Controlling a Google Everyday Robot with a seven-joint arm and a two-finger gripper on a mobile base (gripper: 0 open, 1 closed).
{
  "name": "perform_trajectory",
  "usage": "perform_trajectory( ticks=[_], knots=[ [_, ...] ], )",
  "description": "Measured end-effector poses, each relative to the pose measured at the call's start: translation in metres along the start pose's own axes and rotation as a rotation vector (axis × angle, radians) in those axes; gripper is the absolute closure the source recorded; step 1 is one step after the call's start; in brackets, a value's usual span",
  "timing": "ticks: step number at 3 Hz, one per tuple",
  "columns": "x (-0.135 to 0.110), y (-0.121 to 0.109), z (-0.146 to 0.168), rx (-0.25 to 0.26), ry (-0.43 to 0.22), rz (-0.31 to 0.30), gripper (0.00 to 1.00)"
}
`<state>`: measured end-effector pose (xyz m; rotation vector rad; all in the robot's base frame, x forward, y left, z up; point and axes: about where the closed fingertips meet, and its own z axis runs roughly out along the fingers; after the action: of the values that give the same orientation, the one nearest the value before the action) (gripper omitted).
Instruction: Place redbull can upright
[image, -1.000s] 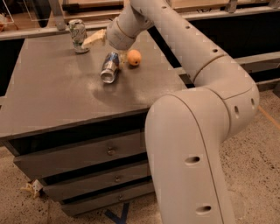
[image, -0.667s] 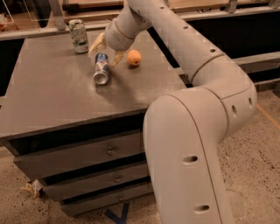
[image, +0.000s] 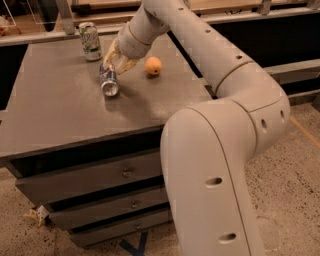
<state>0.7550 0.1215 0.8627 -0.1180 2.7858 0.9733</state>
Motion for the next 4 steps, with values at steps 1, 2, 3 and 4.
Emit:
perform_trajectory(
  ticks=[1, 2, 3, 4],
  knots=[
    [0.0027, 0.0016, 0.0026, 0.001, 0.018, -0.013, 1.0],
    [0.0047, 0.0027, 0.0048, 0.001, 0.038, -0.022, 0.82],
    [0.0059, 0.0033, 0.0059, 0.0, 0.053, -0.027, 0.59],
    [0.0069, 0.0043, 0.0072, -0.003, 0.067, -0.031, 0.35]
  ],
)
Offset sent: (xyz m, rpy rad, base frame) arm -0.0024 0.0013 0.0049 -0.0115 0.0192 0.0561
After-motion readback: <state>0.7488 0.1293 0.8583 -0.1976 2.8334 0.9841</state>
